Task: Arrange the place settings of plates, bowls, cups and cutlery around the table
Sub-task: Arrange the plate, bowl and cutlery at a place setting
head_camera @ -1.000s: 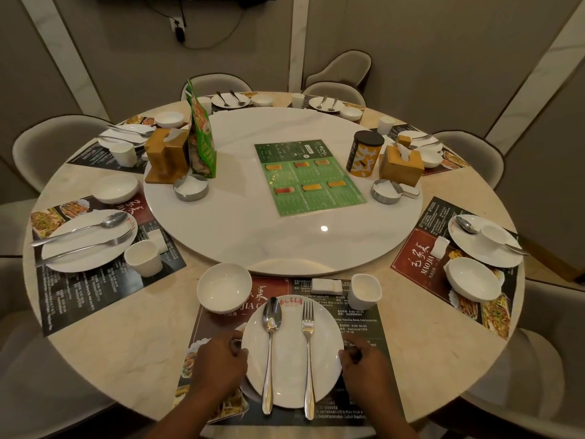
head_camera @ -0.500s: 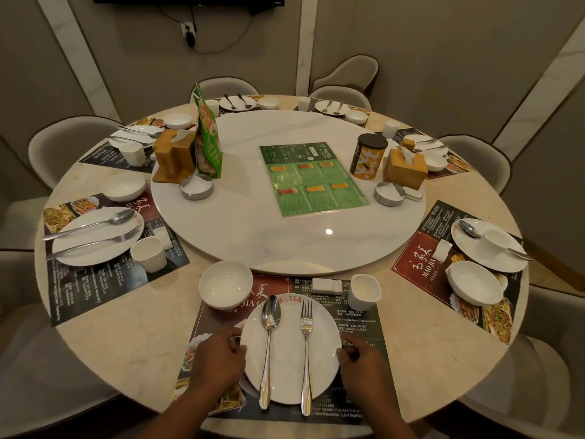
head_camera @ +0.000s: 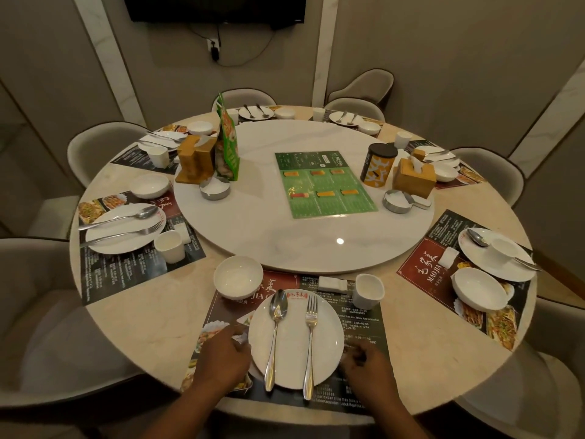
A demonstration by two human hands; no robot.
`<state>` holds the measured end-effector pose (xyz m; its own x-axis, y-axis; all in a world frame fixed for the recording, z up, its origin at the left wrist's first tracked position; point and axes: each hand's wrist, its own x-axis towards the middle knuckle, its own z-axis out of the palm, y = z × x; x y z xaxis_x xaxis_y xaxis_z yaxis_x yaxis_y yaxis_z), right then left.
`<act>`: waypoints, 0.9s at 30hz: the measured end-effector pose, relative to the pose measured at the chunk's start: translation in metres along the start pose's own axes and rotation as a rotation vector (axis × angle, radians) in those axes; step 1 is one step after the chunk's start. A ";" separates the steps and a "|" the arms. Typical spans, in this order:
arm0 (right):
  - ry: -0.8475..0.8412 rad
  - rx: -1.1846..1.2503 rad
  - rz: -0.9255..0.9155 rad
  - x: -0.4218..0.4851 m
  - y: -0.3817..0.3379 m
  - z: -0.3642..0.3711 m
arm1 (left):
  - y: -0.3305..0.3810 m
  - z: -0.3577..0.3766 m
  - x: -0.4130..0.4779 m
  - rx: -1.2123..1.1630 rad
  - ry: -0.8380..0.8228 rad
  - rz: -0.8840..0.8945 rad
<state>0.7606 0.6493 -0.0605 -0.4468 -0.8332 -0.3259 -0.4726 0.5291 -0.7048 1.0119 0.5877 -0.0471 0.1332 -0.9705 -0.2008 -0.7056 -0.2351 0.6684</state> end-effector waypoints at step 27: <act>-0.209 -0.393 -0.177 -0.110 0.042 -0.145 | 0.065 0.019 -0.138 0.002 -0.171 0.296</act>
<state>0.6792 0.7864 0.0371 -0.1904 -0.9091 -0.3704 -0.7971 0.3634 -0.4823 0.9337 0.7076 0.0105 -0.1967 -0.9736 -0.1155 -0.6977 0.0562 0.7142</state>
